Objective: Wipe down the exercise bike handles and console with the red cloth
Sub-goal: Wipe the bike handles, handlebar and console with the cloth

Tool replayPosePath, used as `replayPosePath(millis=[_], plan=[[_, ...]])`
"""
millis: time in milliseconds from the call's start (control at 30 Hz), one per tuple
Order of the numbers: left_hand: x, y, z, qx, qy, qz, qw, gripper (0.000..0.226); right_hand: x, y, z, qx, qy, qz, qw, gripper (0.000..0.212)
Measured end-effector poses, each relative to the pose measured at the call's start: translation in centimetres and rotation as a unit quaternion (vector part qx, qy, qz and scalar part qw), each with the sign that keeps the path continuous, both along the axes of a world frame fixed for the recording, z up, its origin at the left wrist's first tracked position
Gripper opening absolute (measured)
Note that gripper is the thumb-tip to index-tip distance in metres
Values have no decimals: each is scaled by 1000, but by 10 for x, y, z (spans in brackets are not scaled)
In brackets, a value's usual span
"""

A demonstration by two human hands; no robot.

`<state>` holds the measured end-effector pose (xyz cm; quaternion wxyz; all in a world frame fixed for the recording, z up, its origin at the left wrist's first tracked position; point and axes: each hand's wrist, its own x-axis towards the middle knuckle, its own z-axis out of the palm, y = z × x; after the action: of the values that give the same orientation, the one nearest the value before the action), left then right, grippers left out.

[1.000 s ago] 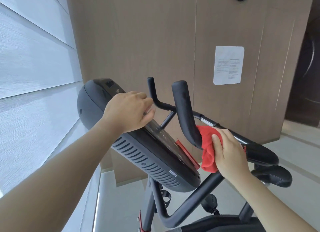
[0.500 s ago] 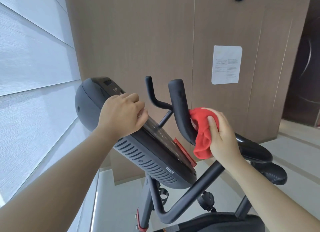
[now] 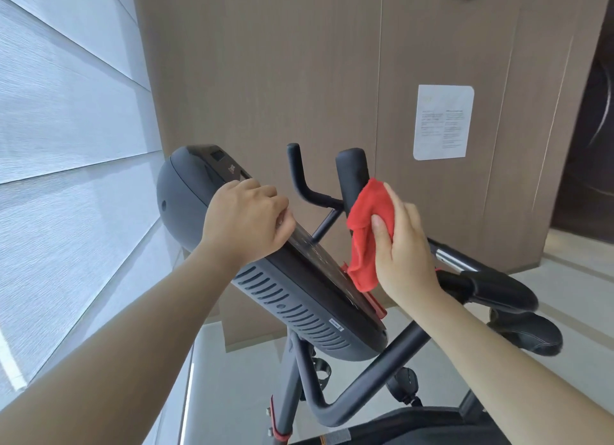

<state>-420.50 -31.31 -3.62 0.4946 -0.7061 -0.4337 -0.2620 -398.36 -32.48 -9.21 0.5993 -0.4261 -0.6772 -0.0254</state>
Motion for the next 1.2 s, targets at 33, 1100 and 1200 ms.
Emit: replayPosePath(millis=[33, 1100, 1200], plan=[[0, 0, 0, -1, -2, 1, 1000, 36, -2, 2, 8, 14, 0, -4, 1000, 51], [0, 2, -1, -20, 12, 26, 999, 37, 6, -1, 28, 37, -93, 10, 995, 53], [1, 3, -2, -21, 8, 25, 999, 38, 3, -1, 13, 17, -84, 31, 996, 53]])
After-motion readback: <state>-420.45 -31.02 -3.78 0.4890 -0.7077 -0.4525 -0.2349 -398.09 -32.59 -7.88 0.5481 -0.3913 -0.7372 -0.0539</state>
